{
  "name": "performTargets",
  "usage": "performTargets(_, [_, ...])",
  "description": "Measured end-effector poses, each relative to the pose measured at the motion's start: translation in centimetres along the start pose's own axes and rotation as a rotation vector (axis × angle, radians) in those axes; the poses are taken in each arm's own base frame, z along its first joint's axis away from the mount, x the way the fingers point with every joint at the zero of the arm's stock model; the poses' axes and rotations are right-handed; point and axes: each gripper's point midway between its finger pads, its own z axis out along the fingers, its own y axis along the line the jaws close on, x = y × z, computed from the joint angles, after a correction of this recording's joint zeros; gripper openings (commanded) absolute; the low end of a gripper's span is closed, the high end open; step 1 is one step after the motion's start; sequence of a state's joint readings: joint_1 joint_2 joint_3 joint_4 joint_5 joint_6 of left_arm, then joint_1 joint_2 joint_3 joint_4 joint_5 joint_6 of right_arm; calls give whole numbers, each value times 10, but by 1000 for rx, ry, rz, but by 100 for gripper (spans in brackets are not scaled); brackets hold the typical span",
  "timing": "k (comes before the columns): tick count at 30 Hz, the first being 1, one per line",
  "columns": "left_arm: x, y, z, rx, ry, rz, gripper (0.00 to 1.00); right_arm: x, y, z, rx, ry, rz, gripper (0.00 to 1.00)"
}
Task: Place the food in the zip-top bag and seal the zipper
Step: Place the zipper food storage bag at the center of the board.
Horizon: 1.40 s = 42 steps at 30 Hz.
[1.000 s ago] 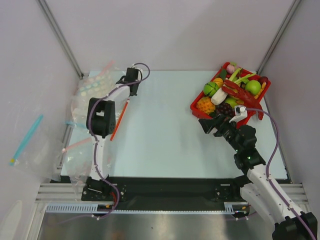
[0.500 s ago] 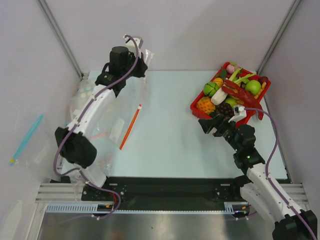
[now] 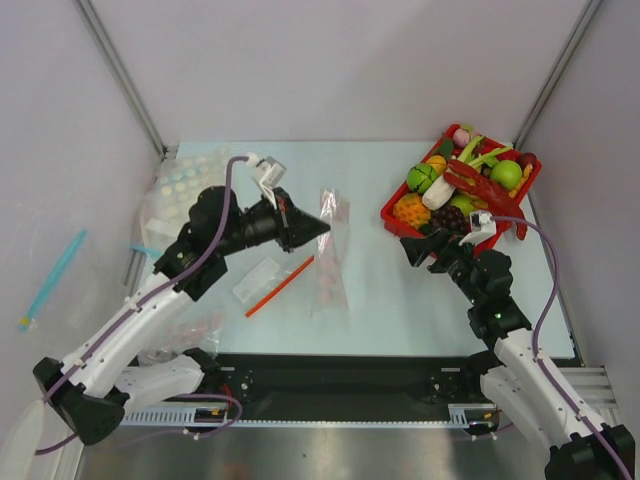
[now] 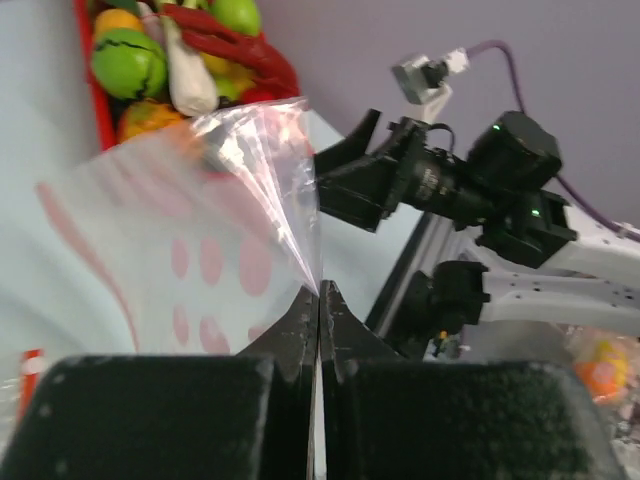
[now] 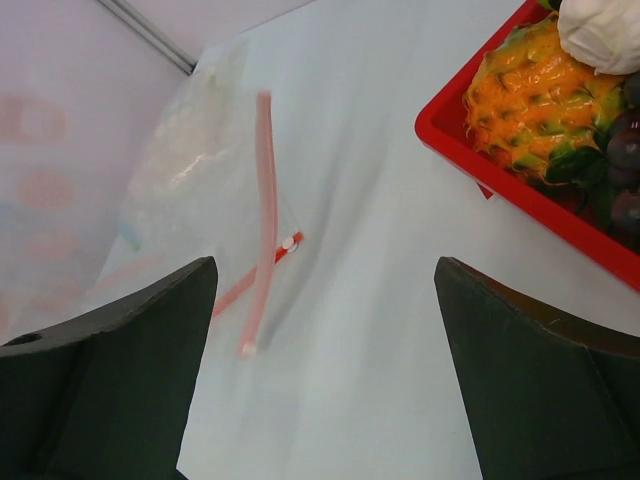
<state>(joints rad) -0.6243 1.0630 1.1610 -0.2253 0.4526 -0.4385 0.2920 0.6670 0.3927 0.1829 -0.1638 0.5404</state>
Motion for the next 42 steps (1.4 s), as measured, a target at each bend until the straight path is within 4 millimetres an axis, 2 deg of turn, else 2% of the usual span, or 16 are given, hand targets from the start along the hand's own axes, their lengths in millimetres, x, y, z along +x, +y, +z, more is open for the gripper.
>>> performTargets(2, [23, -4, -3, 36, 10, -33, 1, 0, 0, 0, 1, -1, -2, 95])
performTargets(4, [46, 5, -4, 33, 10, -74, 0, 0, -1, 0, 2, -1, -3, 94])
performTargets(6, [79, 22, 0, 12, 37, -133, 0, 1, -1, 0, 3, 2, -3, 94])
performTargets(9, [123, 46, 19, -9, 124, -235, 0, 3, -3, 1, 7, 9, -3, 94])
performTargets(13, [152, 66, 39, -42, 204, -313, 0, 2, -4, 1, 15, 4, -10, 94])
performTargets(16, [148, 72, 41, -75, 190, -303, 0, 1, -6, 2, 23, -1, -14, 93])
performTargets(20, [123, 76, 42, -112, 104, -249, 1, 4, -7, 3, 23, 9, -15, 87])
performTargets(23, [106, 72, 38, -92, 26, -220, 0, 14, -7, 8, 20, 46, -12, 86])
performTargets(27, [107, 63, 49, -33, 44, -240, 0, 27, -8, 11, 23, 94, -11, 86])
performTargets(29, [112, 53, 63, -10, 83, -255, 0, 29, -8, 10, 28, 100, -14, 86])
performTargets(31, [117, 34, 75, 32, 118, -257, 0, 27, -9, 8, 38, 88, -18, 86])
performTargets(34, [120, -14, 92, 140, 164, -254, 0, 15, -9, 2, 54, 39, -31, 87])
performTargets(37, [111, -63, 102, 253, 175, -255, 0, 2, -11, -4, 80, -16, -39, 88])
performTargets(40, [96, -109, 104, 360, 165, -265, 0, -2, -19, -5, 128, -38, -40, 88])
performTargets(42, [87, -132, 99, 424, 153, -285, 0, -4, -23, -6, 155, -44, -40, 88])
